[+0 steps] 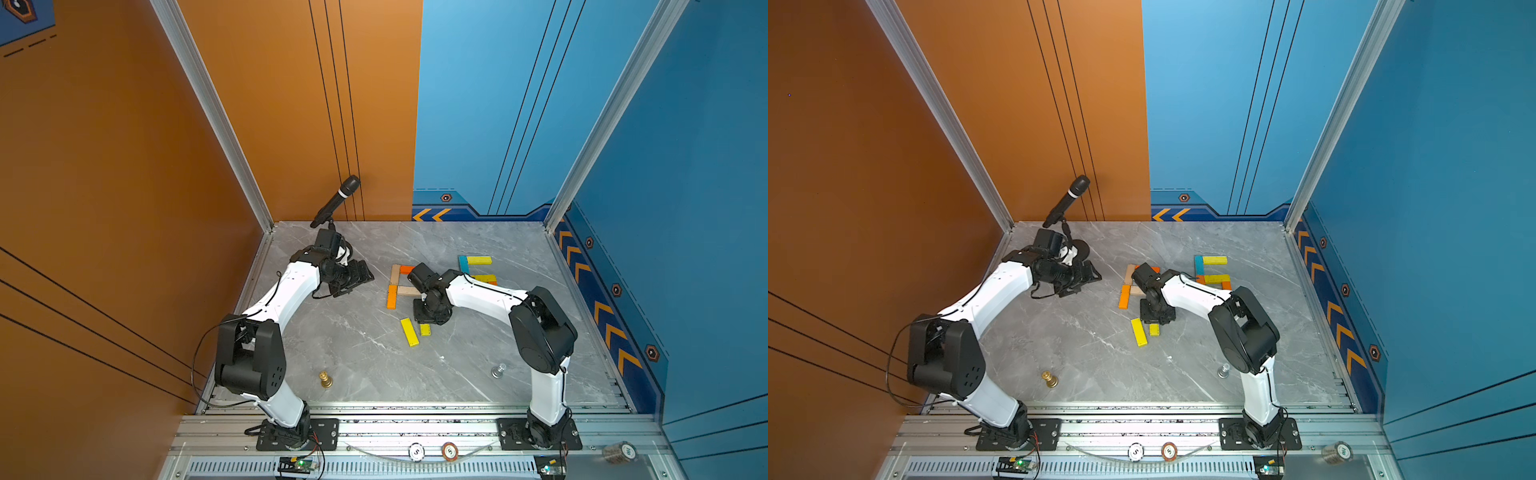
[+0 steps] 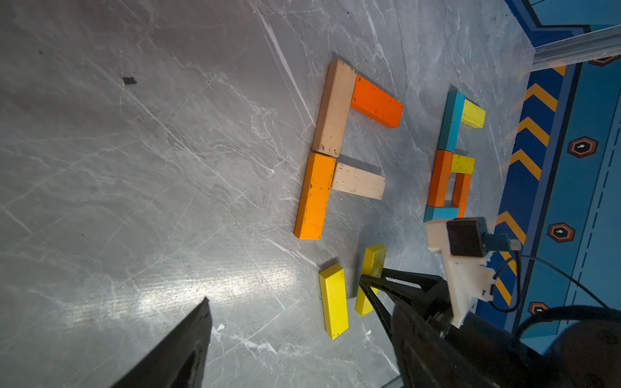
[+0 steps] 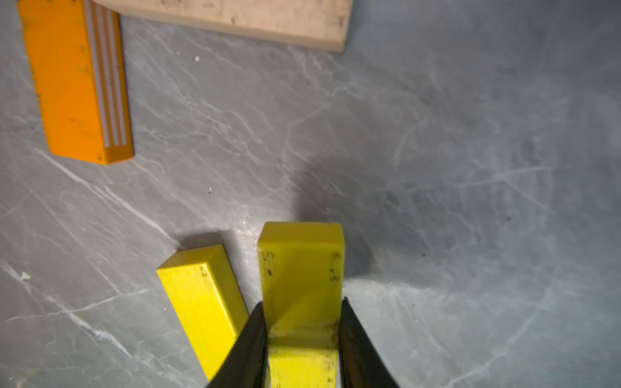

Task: Assemble the number 6 with building blocks
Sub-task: Assemble the building block at the center of the board.

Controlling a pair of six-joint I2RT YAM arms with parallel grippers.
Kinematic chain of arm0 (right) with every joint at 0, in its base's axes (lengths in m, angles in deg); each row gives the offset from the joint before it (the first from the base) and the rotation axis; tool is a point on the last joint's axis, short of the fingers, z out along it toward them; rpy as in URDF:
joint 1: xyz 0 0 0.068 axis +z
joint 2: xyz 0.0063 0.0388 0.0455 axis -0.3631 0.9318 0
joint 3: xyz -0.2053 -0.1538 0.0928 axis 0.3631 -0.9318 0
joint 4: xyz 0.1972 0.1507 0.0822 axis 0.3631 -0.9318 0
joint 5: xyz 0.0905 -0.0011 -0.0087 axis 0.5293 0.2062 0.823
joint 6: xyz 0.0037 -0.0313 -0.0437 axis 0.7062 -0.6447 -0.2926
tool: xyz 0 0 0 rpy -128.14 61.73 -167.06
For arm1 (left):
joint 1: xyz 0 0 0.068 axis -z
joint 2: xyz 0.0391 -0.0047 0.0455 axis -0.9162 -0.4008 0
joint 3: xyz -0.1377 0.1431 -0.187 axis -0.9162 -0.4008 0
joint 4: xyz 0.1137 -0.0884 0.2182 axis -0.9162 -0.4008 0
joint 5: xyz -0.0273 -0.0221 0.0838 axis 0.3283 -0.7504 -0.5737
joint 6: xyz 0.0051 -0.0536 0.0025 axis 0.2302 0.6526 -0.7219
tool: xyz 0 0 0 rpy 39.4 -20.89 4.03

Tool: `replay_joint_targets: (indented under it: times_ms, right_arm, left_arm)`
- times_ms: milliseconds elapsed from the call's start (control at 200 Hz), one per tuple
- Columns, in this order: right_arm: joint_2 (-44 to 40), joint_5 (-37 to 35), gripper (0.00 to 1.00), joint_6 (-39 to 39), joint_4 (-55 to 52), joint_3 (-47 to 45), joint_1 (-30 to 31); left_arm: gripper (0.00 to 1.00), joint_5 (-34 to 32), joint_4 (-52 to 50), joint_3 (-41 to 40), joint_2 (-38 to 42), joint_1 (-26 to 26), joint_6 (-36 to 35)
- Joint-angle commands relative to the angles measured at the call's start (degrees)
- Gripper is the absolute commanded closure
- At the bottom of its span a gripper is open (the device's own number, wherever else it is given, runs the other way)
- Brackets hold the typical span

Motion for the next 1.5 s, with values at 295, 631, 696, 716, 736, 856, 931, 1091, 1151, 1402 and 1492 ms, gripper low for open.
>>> replay_joint_targets:
  times_ms: [295,631,696,716,736,856,931,1091,1151,1402,1492]
  right_arm:
    - [4.87,-0.40,0.66,4.31,-2.09,6.32,-1.74]
    - [7.70,-1.43,0.66,5.02,-3.47,9.45,-1.84]
    - [8.15,-1.37,0.66,4.98,-3.84,10.02,-1.75]
    - [8.31,-1.45,0.66,4.98,-3.91,10.18,-1.75]
    - [8.49,-1.42,0.66,5.00,-3.95,10.34,-1.75]
    - [9.13,-1.48,0.66,5.14,-4.31,10.85,-1.82]
    - [9.45,-1.58,0.66,5.26,-4.39,11.37,-1.84]
    - [9.92,-1.90,0.66,5.39,-4.77,12.23,-1.84]
    - [10.04,-1.94,0.65,5.36,-4.89,12.36,-1.93]
    - [10.70,-2.10,0.65,5.35,-5.02,13.17,-2.09]
    - [10.85,-2.34,0.65,5.21,-5.01,13.29,-2.19]
  left_arm:
    - [0.16,2.20,1.04,-1.35,1.32,-0.85,0.91]
    - [0.16,2.61,1.40,-1.55,1.21,-1.25,1.14]
    - [0.16,2.56,1.42,-1.58,1.10,-1.29,1.19]
    - [0.16,2.61,1.44,-1.65,1.12,-1.25,1.14]
    - [0.16,2.60,1.47,-1.62,1.10,-1.24,1.21]
    - [0.16,2.66,1.45,-1.66,0.95,-1.29,1.22]
    - [0.16,2.72,1.53,-1.66,1.00,-1.30,1.23]
    - [0.16,2.68,1.53,-1.66,0.93,-1.37,1.29]
    - [0.16,2.66,1.57,-1.66,0.98,-1.38,1.21]
    - [0.16,2.66,1.53,-1.68,0.95,-1.37,1.21]
    - [0.16,2.76,1.53,-1.74,0.86,-1.38,1.21]
